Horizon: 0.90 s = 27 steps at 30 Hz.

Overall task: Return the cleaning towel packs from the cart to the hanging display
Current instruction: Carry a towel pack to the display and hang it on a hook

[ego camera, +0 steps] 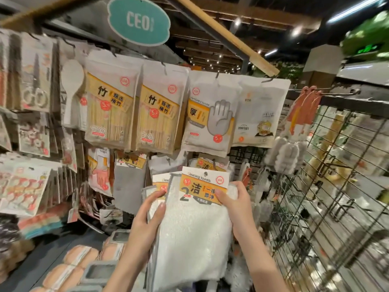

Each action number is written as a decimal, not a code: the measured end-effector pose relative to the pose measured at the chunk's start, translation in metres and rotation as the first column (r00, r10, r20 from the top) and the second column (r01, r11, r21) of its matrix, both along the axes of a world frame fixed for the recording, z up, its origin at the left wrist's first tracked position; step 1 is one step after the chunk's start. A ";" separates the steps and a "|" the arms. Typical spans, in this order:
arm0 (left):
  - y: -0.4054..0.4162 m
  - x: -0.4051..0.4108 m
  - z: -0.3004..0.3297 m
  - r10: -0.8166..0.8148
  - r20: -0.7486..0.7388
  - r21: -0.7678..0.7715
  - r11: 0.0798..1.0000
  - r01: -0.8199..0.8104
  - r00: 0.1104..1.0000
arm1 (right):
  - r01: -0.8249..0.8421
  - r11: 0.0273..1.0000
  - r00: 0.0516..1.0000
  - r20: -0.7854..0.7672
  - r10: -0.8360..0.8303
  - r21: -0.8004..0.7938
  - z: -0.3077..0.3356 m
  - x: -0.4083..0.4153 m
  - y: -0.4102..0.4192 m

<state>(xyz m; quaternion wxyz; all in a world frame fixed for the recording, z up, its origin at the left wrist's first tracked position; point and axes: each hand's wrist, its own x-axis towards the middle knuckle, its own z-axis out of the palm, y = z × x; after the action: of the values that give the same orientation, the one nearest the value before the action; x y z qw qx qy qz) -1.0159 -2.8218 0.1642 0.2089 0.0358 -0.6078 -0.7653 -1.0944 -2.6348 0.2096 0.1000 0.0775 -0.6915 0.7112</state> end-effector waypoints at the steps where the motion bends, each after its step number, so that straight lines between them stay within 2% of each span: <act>1: -0.001 -0.004 -0.001 0.002 -0.001 -0.014 1.000 -0.002 1.000 | 0.019 1.000 1.000 0.000 -0.019 -0.010 -0.001 -0.003 -0.003; 7: -0.014 -0.024 -0.006 0.045 -0.032 -0.065 0.997 -0.047 0.998 | 0.145 0.985 0.984 -0.093 -0.154 -0.094 -0.001 -0.028 0.006; 11: -0.020 -0.035 -0.006 0.062 -0.063 -0.110 0.992 -0.069 0.996 | 0.168 0.984 0.984 -0.071 -0.164 0.058 -0.007 -0.050 0.016; 13: -0.021 -0.041 -0.007 0.075 -0.072 -0.136 0.987 -0.084 0.995 | 0.184 0.981 0.983 -0.040 -0.181 0.063 -0.014 -0.058 0.017; 21: -0.031 -0.057 -0.013 0.125 -0.090 -0.179 0.974 -0.139 0.988 | 0.168 0.982 0.981 -0.108 -0.159 0.083 -0.023 -0.090 0.004; 27: -0.047 -0.056 -0.015 0.189 -0.053 -0.113 0.974 -0.194 0.981 | 0.231 0.968 0.972 -0.064 -0.225 0.097 -0.031 -0.109 0.001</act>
<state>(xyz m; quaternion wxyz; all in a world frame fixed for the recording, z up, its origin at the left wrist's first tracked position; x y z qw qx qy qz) -1.0717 -2.8689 0.1489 0.2960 0.0660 -0.6411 -0.7049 -1.2037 -2.6335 0.1785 0.1951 0.0211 -0.7291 0.6557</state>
